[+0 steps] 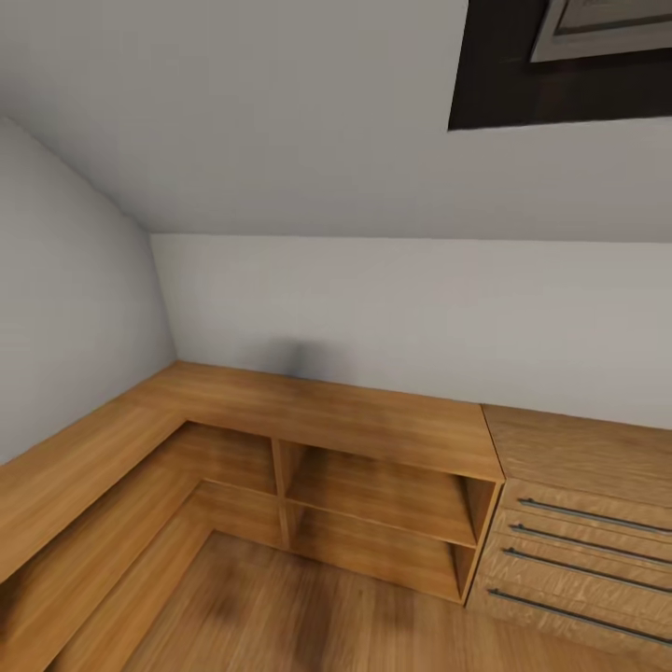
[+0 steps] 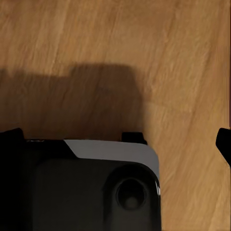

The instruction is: In the bedroom, organize the workspace by keeping the computer under the desk, ensuring the monitor is on the desk, placing the keyboard on the desk next to the monitor, placing the mouse on the desk next to the keyboard, moving the folder from the swivel chair onto the desk next to the mouse, stacking the notebook on top of the folder with the pen on top of the notebook, and positioning the swivel chair next to the desk.

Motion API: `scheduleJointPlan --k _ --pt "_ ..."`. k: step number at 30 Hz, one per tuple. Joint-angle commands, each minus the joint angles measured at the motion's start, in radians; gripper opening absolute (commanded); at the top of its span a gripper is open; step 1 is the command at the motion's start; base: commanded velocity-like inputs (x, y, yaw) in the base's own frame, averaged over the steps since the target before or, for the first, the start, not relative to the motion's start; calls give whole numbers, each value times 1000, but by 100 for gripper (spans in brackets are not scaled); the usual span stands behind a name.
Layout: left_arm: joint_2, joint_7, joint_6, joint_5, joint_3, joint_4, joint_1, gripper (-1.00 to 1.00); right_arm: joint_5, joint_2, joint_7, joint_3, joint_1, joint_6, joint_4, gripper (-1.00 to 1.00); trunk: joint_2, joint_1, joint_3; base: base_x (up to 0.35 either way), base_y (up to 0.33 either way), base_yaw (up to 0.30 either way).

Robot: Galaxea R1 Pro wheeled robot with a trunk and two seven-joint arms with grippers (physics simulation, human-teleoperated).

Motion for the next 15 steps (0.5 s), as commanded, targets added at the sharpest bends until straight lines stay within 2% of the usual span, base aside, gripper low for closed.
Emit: scheduleJointPlan --k 1,6,10,14,15 --pt "-3 -1 0 -1 0 -1 0 100 0 0 0 0 0 -11 -11 100 7 -4 2 0 0 0" --pt "-32 0 -6 1 1 -20 0 100 1 1 0 0 0 -49 -71 100 42 -23 18 0 0 0" --pt "-48 3 -25 18 2 -87 0 100 2 4 0 1 -1 -90 -142 100 70 -38 30 0 0 0" --pt "-51 -1 -38 30 2 -105 0 100 2 2 -1 0 0 -185 -151 100 84 -46 37 0 0 0" --pt "-50 -4 -57 33 2 -106 0 100 1 0 -2 -1 0 -231 -142 100 84 -46 37 0 0 0"
